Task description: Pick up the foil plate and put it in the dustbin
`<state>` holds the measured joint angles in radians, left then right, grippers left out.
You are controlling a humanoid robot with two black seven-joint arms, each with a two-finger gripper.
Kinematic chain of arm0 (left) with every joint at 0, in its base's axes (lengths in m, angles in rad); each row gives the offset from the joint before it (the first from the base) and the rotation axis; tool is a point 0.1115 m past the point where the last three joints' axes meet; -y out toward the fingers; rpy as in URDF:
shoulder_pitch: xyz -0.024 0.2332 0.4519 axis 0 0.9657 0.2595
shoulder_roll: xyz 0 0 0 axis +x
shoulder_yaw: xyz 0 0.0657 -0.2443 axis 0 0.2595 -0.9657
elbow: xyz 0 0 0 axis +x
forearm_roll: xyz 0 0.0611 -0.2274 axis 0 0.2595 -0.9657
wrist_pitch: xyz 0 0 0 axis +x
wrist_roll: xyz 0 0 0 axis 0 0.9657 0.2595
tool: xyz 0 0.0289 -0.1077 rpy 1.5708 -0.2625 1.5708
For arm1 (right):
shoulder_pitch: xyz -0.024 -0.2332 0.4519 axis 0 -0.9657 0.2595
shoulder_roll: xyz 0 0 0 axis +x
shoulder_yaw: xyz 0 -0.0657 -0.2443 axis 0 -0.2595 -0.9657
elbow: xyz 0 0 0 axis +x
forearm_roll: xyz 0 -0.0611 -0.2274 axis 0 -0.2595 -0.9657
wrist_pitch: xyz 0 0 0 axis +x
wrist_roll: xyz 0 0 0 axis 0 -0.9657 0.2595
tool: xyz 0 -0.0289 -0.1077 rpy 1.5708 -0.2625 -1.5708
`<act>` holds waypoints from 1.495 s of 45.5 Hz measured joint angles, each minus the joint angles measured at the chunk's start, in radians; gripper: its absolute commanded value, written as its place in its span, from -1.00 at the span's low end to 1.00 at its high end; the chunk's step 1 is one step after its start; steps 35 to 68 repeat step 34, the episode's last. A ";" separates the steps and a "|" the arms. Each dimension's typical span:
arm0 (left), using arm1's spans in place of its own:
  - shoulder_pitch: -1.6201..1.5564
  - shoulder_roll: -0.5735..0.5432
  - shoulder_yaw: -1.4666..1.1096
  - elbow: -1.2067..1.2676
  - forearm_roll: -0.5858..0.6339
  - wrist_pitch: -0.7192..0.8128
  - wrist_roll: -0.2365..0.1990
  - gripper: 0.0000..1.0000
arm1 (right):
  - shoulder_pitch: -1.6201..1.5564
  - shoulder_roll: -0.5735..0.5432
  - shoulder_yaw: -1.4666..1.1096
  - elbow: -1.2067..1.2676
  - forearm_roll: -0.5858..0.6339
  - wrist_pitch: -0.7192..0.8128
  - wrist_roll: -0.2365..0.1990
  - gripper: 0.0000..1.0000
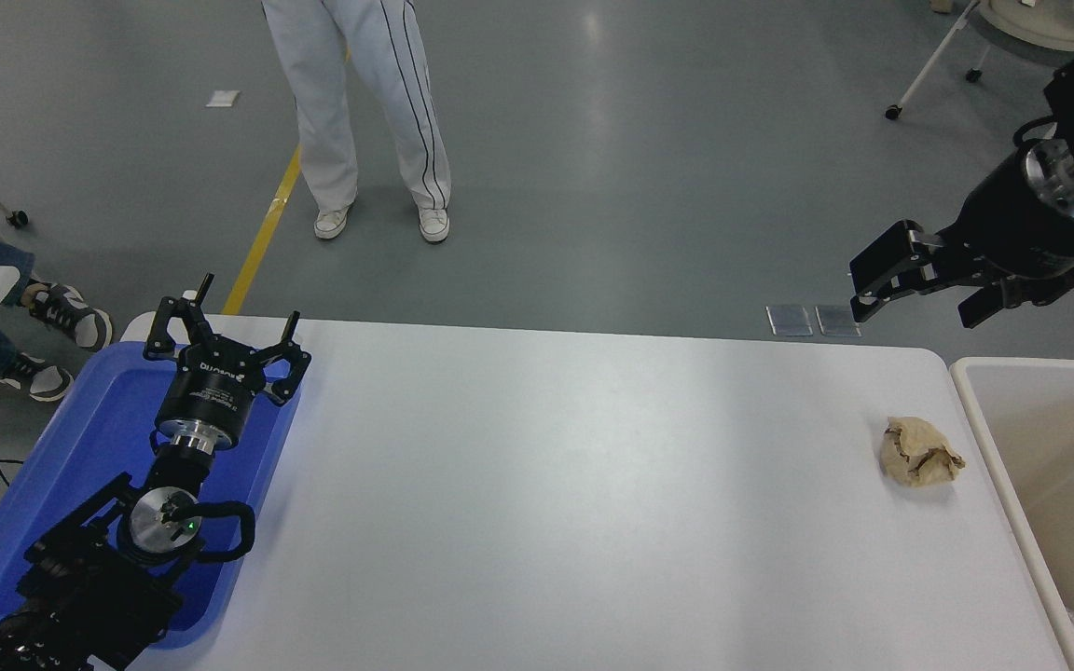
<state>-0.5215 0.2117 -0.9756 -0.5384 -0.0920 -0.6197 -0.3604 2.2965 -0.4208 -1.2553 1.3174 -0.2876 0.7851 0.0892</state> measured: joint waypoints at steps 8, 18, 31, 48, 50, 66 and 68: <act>0.000 0.000 0.000 0.000 0.000 0.000 0.000 1.00 | 0.022 0.028 0.005 0.019 -0.004 0.000 0.000 1.00; 0.000 0.000 0.000 0.000 0.000 0.000 0.000 1.00 | 0.024 0.056 -0.017 0.030 -0.007 0.000 0.000 1.00; 0.000 0.000 0.000 0.000 0.000 0.000 0.000 1.00 | 0.024 0.079 -0.074 0.033 0.003 0.000 0.000 1.00; 0.000 0.000 0.000 0.000 0.000 0.000 0.000 1.00 | 0.024 0.085 -0.089 0.033 0.004 0.000 0.000 1.00; 0.000 0.000 0.000 0.000 0.000 0.000 0.000 1.00 | 0.024 0.085 -0.089 0.033 0.004 0.000 0.000 1.00; 0.000 0.000 0.000 0.000 0.000 0.000 0.000 1.00 | 0.024 0.085 -0.089 0.033 0.004 0.000 0.000 1.00; 0.000 0.000 0.000 0.000 0.000 0.000 0.000 1.00 | 0.024 0.085 -0.089 0.033 0.004 0.000 0.000 1.00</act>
